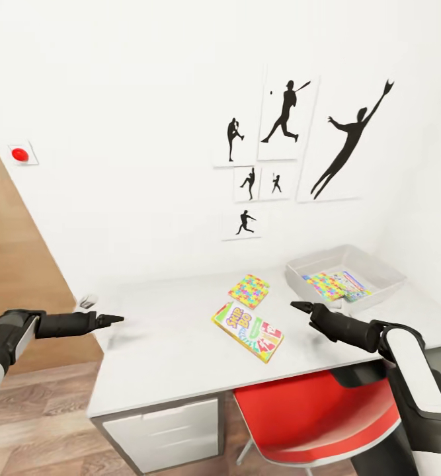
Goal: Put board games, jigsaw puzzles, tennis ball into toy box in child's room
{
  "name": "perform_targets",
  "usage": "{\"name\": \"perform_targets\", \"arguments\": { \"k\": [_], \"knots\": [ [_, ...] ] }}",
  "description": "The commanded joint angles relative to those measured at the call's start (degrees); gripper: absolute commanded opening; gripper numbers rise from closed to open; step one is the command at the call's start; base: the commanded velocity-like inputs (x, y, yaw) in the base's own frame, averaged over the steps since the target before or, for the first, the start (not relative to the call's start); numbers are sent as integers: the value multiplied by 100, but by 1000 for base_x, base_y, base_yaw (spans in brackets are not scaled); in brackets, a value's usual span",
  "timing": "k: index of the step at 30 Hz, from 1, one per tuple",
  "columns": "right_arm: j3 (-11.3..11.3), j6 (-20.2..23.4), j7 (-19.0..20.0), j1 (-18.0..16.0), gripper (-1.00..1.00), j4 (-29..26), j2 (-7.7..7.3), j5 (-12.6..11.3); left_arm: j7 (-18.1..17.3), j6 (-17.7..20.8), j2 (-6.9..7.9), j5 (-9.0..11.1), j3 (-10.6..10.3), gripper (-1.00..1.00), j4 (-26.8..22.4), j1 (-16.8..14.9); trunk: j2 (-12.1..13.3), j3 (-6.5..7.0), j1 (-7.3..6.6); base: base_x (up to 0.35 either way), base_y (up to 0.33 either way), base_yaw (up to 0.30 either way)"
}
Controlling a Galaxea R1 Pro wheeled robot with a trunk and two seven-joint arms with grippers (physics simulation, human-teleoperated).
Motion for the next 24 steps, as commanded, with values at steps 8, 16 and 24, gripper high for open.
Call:
{"name": "perform_targets", "arguments": {
  "k": [8, 16, 24],
  "knots": [
    [0, 13, -60, -7, 100, 1, 0, -59, -25, 45, 15, -3, 13, 100, 3, -4, -13, -13, 4, 0, 188, 1],
    [324, 4, -659, -93, 100, 25, 10, 53, -28, 33, 17, -3, 13, 100, 5, -4, -13, -13, 4, 0, 12, 0],
    [648, 109, -3073, -1675, 100, 968, 600, 103, -40, 22, 29, -3, 17, 100, 6, -4, -13, -13, 4, 0, 0, 0]
  ]
}}
